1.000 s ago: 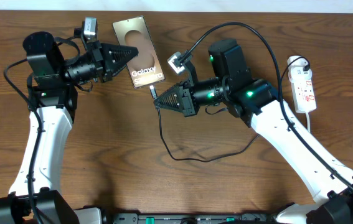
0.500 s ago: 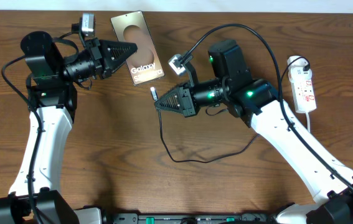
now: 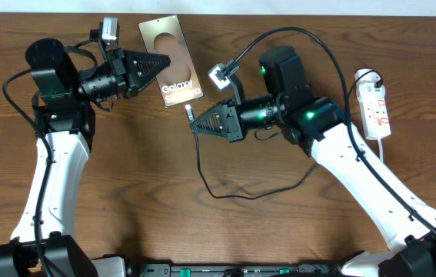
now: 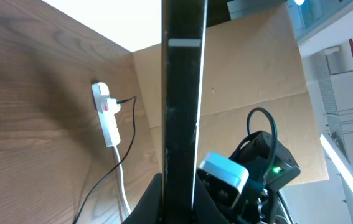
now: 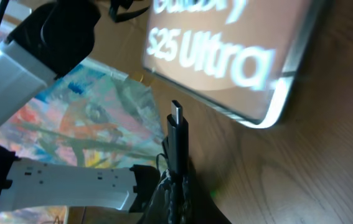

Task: Plug charger to phone and switch on socket

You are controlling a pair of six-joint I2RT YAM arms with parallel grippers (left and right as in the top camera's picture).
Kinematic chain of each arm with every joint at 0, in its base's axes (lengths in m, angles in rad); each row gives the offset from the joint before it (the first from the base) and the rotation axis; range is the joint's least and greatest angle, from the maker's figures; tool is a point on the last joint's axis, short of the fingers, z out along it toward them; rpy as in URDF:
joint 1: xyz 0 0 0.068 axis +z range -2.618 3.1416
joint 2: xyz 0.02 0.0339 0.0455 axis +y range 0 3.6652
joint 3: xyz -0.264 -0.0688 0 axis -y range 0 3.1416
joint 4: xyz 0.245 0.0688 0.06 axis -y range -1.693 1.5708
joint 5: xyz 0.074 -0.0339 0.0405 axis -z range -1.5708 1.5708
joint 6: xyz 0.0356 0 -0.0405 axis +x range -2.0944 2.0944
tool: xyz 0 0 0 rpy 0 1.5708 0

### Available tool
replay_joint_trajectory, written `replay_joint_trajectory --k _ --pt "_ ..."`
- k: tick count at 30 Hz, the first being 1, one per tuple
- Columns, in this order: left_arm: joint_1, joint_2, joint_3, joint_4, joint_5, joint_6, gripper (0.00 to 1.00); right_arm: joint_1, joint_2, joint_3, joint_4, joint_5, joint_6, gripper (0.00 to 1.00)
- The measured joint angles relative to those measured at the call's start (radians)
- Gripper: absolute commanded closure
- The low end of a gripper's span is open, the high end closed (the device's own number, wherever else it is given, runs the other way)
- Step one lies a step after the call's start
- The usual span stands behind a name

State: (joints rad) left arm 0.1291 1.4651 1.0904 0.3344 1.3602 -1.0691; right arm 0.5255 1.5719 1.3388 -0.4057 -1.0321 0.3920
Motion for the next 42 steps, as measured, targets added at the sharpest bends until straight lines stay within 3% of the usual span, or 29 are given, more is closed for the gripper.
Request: replay_joint_trajectory --k 42 --pt "0.0 0.0 0.0 0.0 -0.005 -0.008 0.93 0.007 0.01 0.0 0.045 -0.002 0.038 0.99"
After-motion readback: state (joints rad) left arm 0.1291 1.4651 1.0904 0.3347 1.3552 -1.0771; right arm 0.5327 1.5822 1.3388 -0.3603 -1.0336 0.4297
